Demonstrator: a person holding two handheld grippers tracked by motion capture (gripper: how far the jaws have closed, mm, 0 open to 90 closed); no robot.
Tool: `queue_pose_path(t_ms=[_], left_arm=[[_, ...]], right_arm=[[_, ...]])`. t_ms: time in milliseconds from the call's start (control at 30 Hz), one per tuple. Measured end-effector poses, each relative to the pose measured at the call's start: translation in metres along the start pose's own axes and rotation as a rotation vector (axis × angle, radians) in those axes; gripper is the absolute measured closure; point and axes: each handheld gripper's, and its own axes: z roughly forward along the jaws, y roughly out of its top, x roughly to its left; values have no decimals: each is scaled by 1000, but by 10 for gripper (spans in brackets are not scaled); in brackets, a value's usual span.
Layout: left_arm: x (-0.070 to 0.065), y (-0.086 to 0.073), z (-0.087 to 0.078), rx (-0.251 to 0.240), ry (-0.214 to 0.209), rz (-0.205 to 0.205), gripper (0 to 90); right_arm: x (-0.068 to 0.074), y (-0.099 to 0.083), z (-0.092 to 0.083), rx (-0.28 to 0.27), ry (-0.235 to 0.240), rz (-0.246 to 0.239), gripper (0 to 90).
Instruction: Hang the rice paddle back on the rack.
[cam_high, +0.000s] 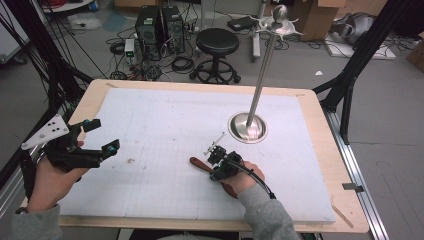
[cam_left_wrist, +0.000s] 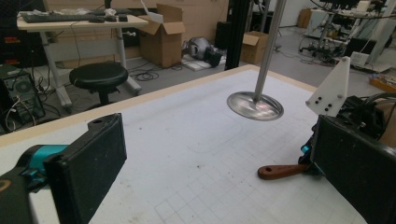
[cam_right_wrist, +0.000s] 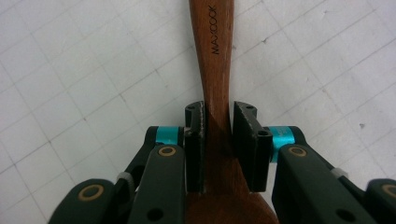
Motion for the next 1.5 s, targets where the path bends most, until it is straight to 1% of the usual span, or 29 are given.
queue_pose_path(t_ms=[133, 233, 300, 367, 433, 500, 667, 800, 867, 1000, 1100, 1400, 1500], left_arm=[[0, 0, -1, -2, 2, -3, 39], [0, 0, 0, 1, -1, -2, 39], [0, -1, 2, 5, -5, -1, 39], [0, -2, 3, 9, -4, -4, 39], [0, -2, 3, 12, -6, -3, 39], [0, -2, 3, 13, -5, -3, 39], [0, -1, 3, 8, -8, -2, 40], [0, -1, 4, 11, -10, -2, 39], [0, -1, 5, 11, -13, -4, 40], [0, -1, 6, 11, -16, -2, 39], [-1, 0, 7, 6, -16, -5, 39], [-1, 0, 9, 10, -22, -3, 39], [-1, 1, 9, 3, -21, -5, 39]], right_arm=[[0, 0, 0, -3, -4, -10, 756], [-3, -3, -1, -22, 21, -11, 760], [-5, -4, -2, -27, 22, -14, 762], [-6, -6, -5, -45, 19, -13, 764], [-8, -7, -10, -78, 30, -13, 765], [-8, -8, -15, -99, 34, -14, 766], [-10, -12, -21, -131, 29, -9, 767], [-13, -14, -26, -159, 39, -9, 768], [-14, -16, -29, -173, 51, -7, 768], [-18, -20, -37, -220, 73, -9, 769], [-22, -24, -43, -255, 86, 5, 769], [-32, -36, -60, -345, 101, 24, 772], [-37, -41, -69, -392, 104, 31, 772]])
